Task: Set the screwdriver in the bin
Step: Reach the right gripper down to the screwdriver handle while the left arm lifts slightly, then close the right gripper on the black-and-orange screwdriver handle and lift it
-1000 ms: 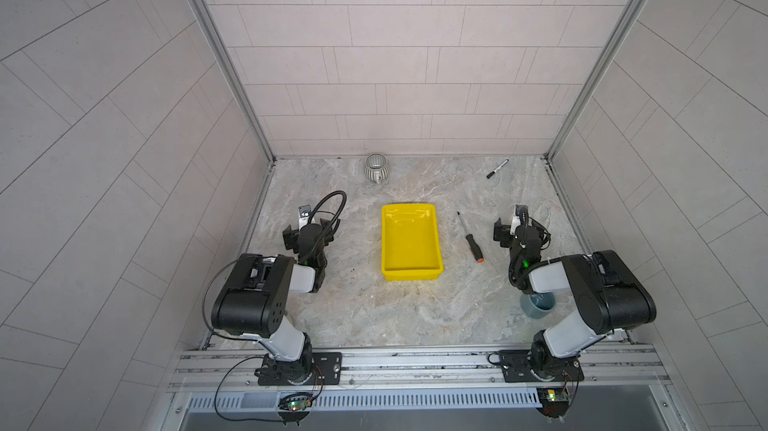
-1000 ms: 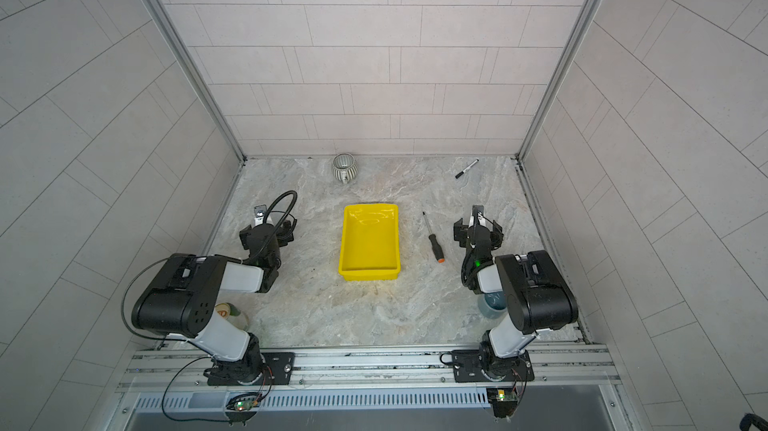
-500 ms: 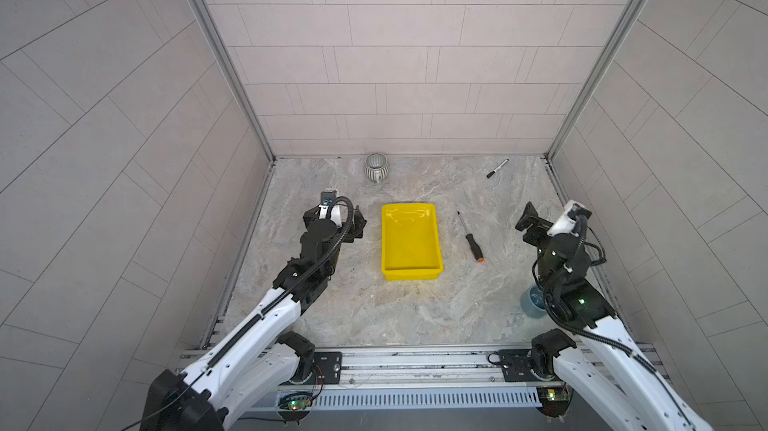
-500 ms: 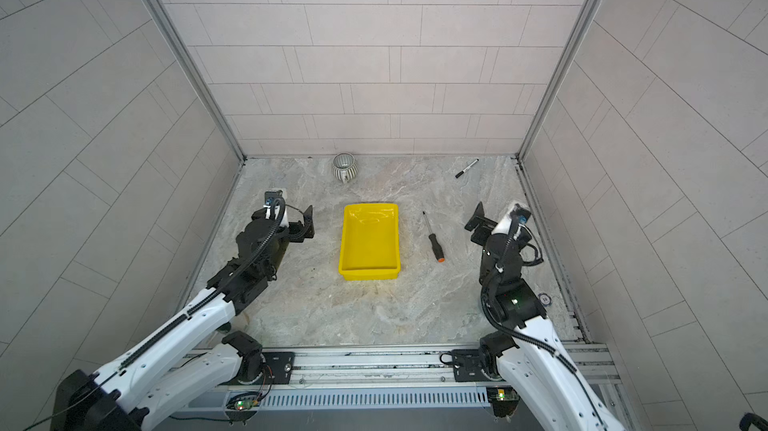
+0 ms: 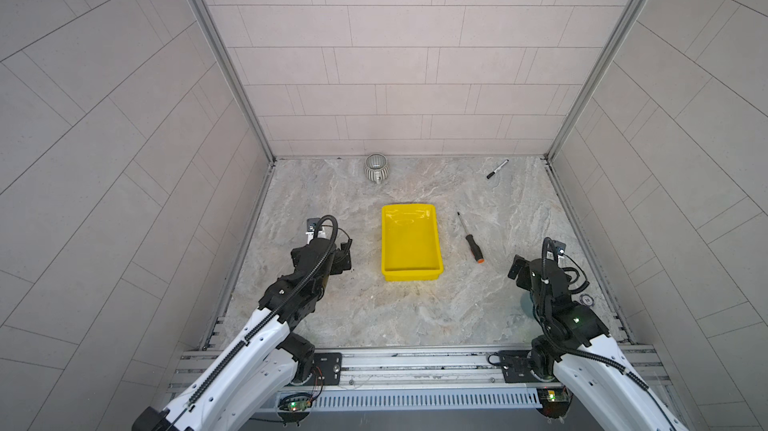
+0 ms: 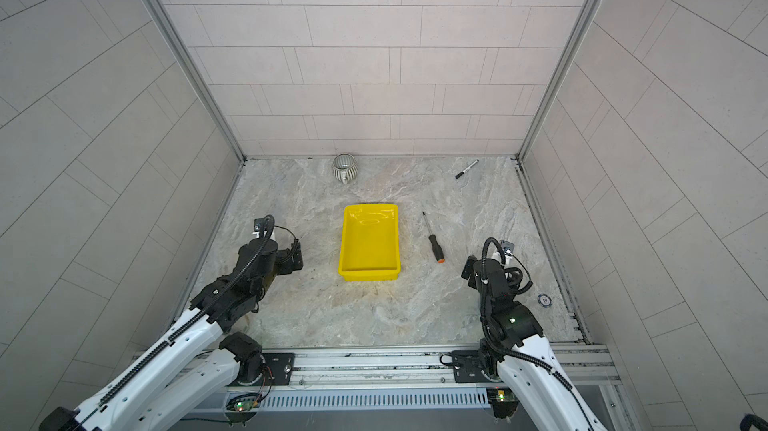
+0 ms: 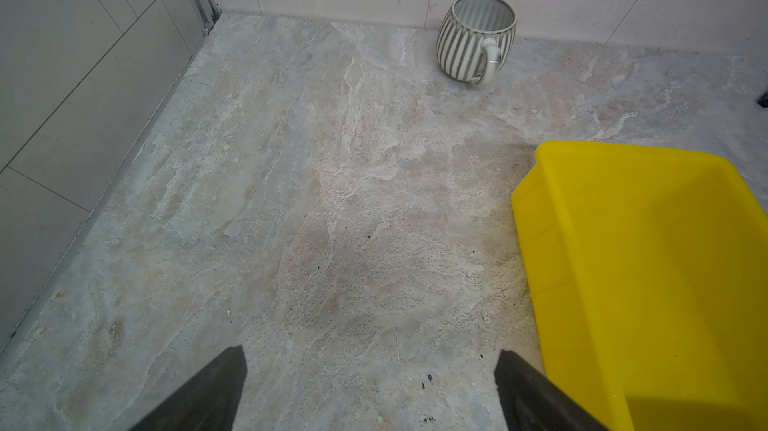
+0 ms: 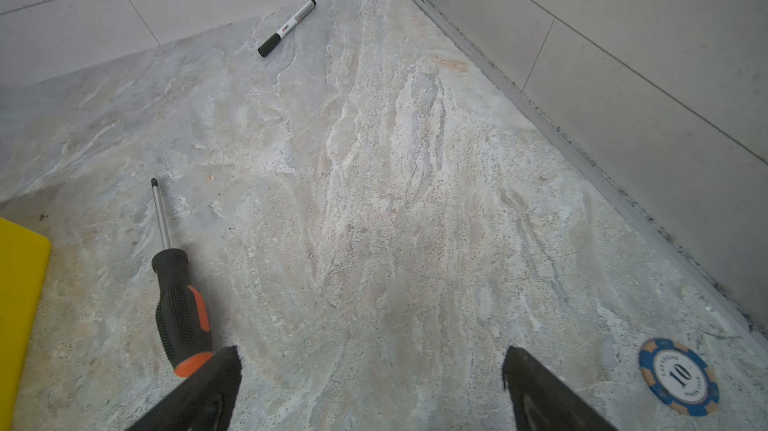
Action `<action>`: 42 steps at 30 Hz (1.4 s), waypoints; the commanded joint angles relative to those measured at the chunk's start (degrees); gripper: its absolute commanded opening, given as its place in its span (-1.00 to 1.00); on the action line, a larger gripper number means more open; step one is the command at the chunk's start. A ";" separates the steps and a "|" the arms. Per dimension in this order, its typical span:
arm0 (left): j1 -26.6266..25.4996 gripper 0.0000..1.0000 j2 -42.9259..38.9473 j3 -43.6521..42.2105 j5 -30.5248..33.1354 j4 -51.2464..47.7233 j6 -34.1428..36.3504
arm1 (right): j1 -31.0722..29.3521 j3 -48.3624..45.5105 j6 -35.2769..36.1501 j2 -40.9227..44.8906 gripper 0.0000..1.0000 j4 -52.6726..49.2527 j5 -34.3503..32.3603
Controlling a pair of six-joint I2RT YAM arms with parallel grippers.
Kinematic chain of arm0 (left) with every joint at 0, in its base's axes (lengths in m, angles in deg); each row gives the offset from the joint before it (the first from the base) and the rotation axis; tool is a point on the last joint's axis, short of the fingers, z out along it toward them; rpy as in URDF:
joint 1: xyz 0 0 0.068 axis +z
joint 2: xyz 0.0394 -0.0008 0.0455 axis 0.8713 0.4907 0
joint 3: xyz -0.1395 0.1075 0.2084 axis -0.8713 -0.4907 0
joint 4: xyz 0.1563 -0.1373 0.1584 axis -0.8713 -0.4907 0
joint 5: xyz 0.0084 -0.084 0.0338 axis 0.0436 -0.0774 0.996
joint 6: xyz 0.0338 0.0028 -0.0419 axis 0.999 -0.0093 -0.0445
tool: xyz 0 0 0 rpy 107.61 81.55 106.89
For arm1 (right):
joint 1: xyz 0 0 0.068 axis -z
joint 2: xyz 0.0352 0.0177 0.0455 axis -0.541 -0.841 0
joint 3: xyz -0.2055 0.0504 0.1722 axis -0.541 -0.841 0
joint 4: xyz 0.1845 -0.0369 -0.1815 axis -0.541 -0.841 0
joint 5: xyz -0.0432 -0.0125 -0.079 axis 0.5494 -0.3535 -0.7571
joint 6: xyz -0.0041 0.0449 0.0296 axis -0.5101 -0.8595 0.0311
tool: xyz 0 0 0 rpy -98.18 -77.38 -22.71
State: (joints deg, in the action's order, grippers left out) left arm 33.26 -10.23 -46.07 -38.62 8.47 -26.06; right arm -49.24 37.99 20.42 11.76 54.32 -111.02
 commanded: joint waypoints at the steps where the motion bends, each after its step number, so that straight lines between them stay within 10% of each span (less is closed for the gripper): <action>1: 0.37 1.00 0.79 -1.40 5.47 -4.43 -6.37 | -0.30 3.57 -0.82 -6.57 0.99 0.60 1.42; 5: 0.71 1.00 0.65 -2.18 14.45 -10.12 -14.89 | -0.30 11.69 1.42 -22.25 0.99 0.46 7.40; 17: 0.81 1.00 0.43 -5.53 8.95 -3.74 -12.27 | -0.30 30.42 6.63 -51.41 0.54 -5.45 30.40; 22: 0.77 0.94 4.28 -4.34 8.37 -3.44 -11.52 | -0.34 32.83 7.60 -57.41 0.11 -8.07 30.30; 42: 0.81 0.90 3.26 -4.81 9.06 -3.20 -11.42 | -0.38 37.63 6.92 -67.54 -0.05 -7.86 30.69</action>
State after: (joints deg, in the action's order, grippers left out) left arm 33.87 -6.49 -51.04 -30.35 5.13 -38.12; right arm -49.38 74.39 28.03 -54.36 47.50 -80.40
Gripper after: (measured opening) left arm 0.949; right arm 0.500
